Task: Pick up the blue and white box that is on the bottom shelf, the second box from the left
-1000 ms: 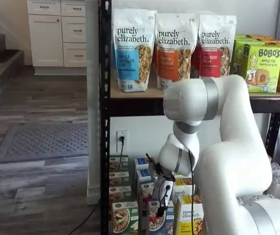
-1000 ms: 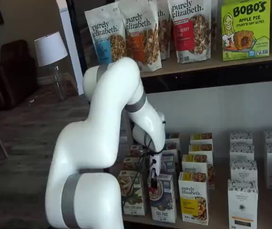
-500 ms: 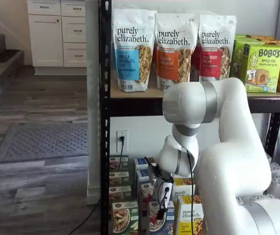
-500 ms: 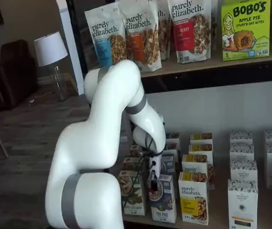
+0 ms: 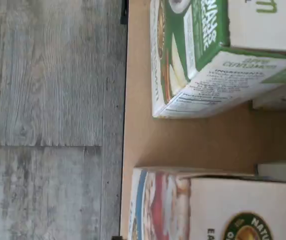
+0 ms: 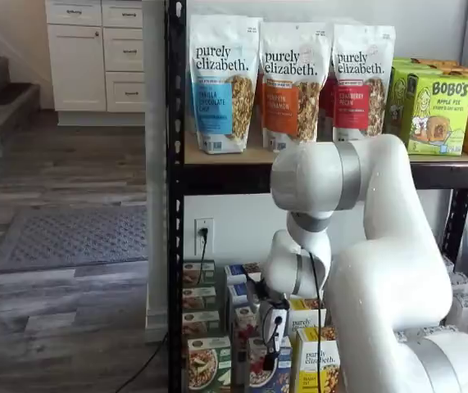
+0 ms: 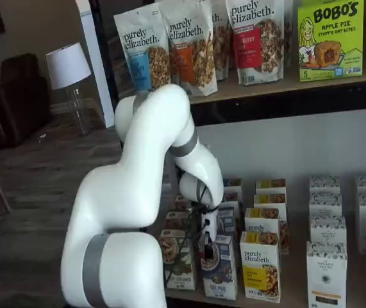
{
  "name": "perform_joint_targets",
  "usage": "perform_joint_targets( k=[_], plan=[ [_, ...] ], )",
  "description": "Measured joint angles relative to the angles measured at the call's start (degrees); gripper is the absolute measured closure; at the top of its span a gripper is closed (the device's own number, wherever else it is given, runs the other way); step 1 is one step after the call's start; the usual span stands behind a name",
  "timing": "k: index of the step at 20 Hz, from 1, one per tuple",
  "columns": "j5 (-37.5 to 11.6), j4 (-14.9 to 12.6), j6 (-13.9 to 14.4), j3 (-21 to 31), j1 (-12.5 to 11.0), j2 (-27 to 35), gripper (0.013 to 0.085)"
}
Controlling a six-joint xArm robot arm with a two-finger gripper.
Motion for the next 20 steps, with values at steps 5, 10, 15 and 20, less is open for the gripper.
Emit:
perform_joint_targets(
  k=[5,10,15,20],
  plan=[
    [-0.38,0.43,-0.35,-0.44,0.06,0.54,0.0130],
    [0.04,1.05,-0.93,-0.58,-0.02,0.56,0.0210],
    [0.28,0.76,-0.67,-0.58,-0.02,0.49,0.0330],
    [-0.12,-1.91,1.58,-0.44,-0.14,0.40,0.0330]
  ],
)
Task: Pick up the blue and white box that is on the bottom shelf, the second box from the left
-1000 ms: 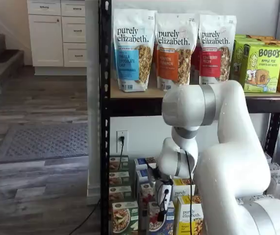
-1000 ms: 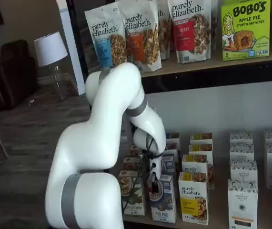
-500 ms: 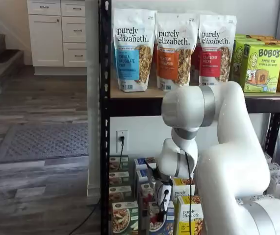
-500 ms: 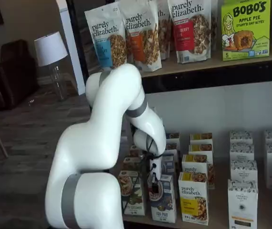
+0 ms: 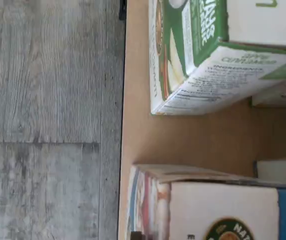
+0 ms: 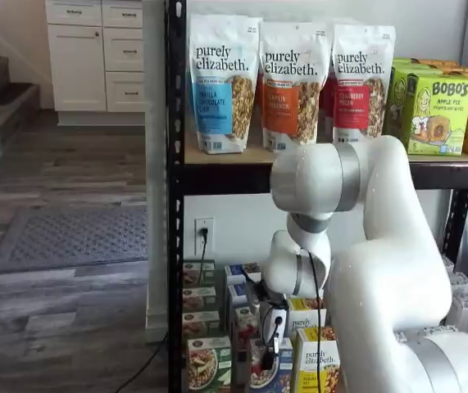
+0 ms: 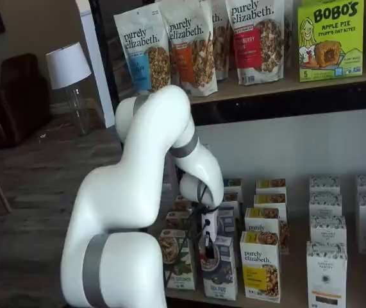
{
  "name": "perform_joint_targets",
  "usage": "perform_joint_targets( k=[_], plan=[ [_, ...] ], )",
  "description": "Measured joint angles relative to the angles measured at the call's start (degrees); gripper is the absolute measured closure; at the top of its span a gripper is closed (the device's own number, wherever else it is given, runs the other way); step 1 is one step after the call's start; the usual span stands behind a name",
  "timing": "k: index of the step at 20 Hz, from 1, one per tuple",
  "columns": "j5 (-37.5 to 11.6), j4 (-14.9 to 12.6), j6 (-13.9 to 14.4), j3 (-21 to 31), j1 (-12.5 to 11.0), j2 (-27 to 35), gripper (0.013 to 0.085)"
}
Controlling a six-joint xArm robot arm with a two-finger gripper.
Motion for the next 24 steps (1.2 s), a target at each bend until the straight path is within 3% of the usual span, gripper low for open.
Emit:
perform_joint_targets(
  k=[9,18,22,24],
  plan=[
    [0.65,-1.46,1.02,-0.22,-0.33,-0.05,0.0330],
    [0.96,-1.04,0.75,-0.15,-0.22,-0.09,0.0330],
    [1.18,-0.98,0.76,-0.07,-0.18,-0.24,0.0450],
    [1.29,-1.02,0.79,0.00,-0.18,-0.31,0.0450]
  ],
)
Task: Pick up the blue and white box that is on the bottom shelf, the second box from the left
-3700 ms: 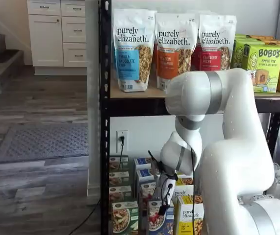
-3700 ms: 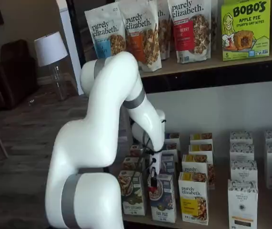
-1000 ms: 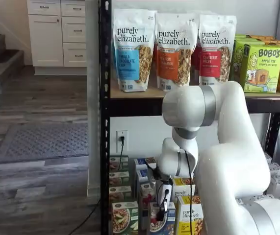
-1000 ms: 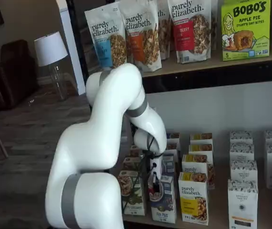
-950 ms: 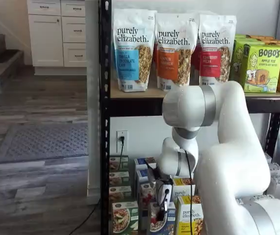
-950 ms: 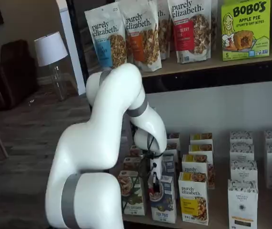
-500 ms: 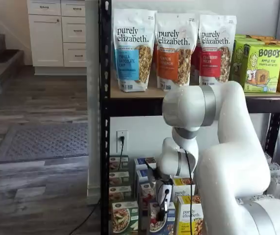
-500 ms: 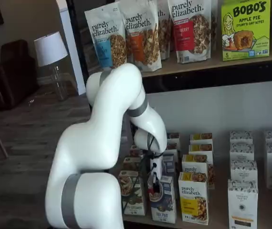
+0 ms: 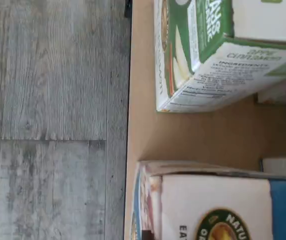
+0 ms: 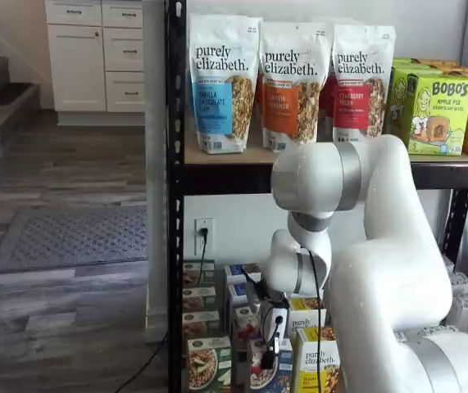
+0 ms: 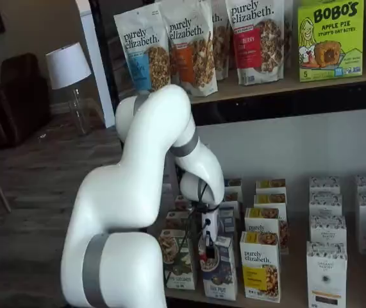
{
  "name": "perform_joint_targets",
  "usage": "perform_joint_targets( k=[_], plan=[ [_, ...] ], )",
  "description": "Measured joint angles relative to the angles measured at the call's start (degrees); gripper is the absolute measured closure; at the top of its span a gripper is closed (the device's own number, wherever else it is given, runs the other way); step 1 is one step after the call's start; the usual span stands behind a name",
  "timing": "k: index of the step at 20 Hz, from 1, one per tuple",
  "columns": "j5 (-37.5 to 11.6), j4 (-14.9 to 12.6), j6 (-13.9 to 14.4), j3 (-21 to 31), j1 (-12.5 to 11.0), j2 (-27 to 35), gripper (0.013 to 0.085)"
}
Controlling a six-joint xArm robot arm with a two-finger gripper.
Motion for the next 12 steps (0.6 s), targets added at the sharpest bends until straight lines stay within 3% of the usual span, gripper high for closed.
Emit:
perform_joint_targets(
  k=[5,12],
  plan=[
    [0.76,-0.92,0.70,0.36,-0.14,-0.38,0.0450],
    [0.43,1.38,-1.43,3.54,-0.10,-2.54,0.0450]
  ],
)
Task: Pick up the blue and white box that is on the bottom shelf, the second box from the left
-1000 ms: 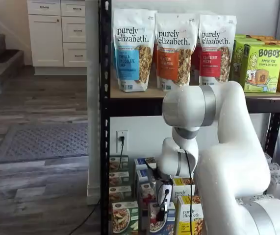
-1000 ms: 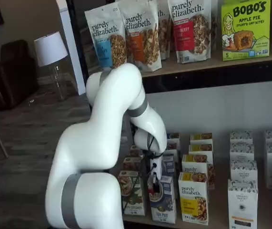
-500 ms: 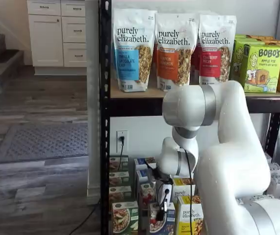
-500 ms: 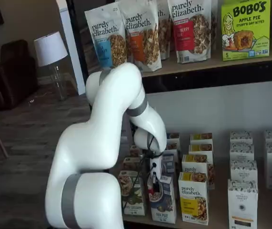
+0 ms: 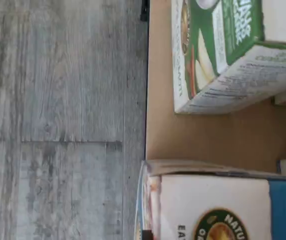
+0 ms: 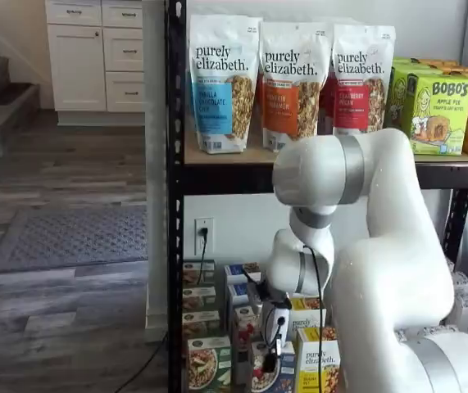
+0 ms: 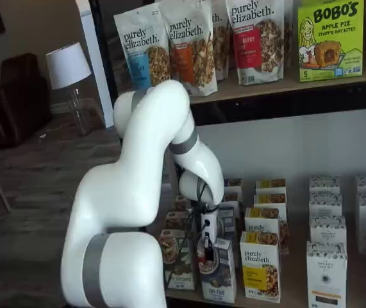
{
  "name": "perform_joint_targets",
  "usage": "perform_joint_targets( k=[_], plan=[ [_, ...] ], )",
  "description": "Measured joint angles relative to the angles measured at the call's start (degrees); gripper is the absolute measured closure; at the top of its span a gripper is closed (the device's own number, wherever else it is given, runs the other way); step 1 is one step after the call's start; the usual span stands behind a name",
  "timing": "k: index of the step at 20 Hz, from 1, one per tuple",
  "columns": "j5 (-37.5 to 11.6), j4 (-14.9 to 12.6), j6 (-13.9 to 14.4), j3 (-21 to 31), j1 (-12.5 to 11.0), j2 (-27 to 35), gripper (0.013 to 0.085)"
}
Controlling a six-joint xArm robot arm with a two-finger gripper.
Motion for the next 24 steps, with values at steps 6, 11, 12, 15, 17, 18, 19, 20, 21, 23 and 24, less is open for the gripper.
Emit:
perform_joint_targets(
  k=[6,11,12,15,17,18,19,20,21,23,24],
  plan=[
    [-0.50,2.18,-2.07,4.51,0.04,-3.28,0.0450],
    [-2.10,4.37,-4.26,9.85,0.13,-6.91,0.0450],
    [-2.68,4.98,-4.85,11.35,0.18,-7.89,0.0450],
    [-3.88,6.72,-6.45,14.95,0.36,-10.35,0.0450],
    [-4.38,7.93,-7.57,17.08,0.46,-11.90,0.0450],
    [-4.81,8.80,-8.35,18.62,0.57,-13.04,0.0450],
    [-5.28,9.60,-9.07,20.05,0.67,-14.05,0.0450],
    [-5.59,10.40,-9.77,21.22,0.74,-14.96,0.0450],
    [-5.83,11.19,-10.52,22.42,0.81,-15.88,0.0450],
    [-6.42,12.93,-12.06,24.66,0.96,-17.65,0.0450],
    [-6.62,13.75,-12.83,25.79,1.01,-18.58,0.0450]
  ],
)
